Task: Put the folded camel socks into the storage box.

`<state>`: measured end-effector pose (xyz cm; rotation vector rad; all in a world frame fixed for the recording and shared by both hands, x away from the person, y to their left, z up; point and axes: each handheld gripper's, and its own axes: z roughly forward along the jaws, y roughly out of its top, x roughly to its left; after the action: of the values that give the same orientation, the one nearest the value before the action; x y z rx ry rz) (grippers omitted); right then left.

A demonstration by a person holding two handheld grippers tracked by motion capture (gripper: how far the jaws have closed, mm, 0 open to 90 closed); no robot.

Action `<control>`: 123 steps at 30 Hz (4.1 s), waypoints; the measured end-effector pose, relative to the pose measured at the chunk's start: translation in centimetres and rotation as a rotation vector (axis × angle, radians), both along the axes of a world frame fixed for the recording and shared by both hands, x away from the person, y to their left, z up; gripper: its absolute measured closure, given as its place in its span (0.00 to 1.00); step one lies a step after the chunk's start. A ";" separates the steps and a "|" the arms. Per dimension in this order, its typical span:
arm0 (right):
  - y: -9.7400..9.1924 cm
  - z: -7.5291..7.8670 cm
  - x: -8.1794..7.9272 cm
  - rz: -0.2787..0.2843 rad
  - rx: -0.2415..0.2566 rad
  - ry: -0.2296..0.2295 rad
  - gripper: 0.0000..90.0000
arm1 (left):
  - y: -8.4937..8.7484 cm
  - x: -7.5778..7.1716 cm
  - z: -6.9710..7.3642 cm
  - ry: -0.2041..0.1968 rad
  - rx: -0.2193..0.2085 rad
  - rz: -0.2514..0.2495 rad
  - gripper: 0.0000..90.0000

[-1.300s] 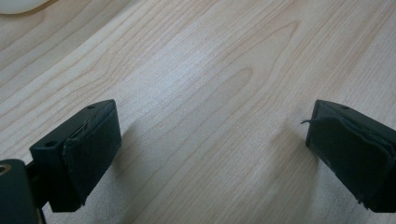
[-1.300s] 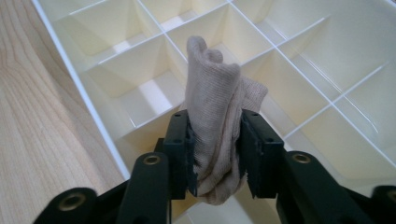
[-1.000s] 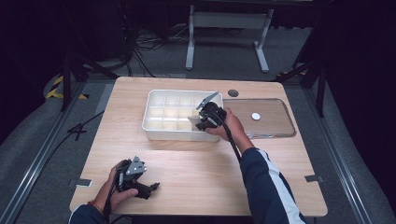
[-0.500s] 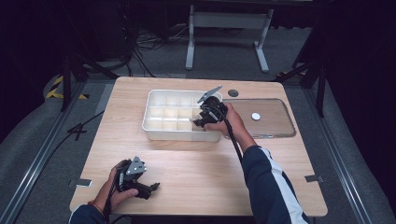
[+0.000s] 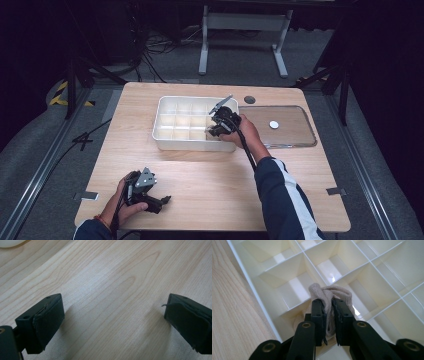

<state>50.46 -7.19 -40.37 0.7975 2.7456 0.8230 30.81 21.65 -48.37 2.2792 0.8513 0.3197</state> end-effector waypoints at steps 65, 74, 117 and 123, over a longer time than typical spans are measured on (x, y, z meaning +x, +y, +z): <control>-1.7 0.6 -2.4 -0.048 0.061 -0.062 0.83 | -0.2 0.0 0.0 0.012 0.001 0.002 0.02; -3.7 1.8 -4.2 -0.033 0.101 -0.093 0.84 | -0.1 0.0 0.0 0.012 0.004 -0.001 0.02; -11.3 3.3 -10.7 -0.060 0.075 -0.238 0.61 | -0.1 0.0 0.0 0.011 0.006 0.000 0.02; -12.2 3.1 -11.4 -0.059 0.068 -0.239 0.58 | -0.2 0.0 0.0 0.010 0.003 0.001 0.02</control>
<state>39.11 -19.44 -37.25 0.7361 2.4856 0.9381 30.85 21.50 -48.37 2.2853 0.8575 0.3113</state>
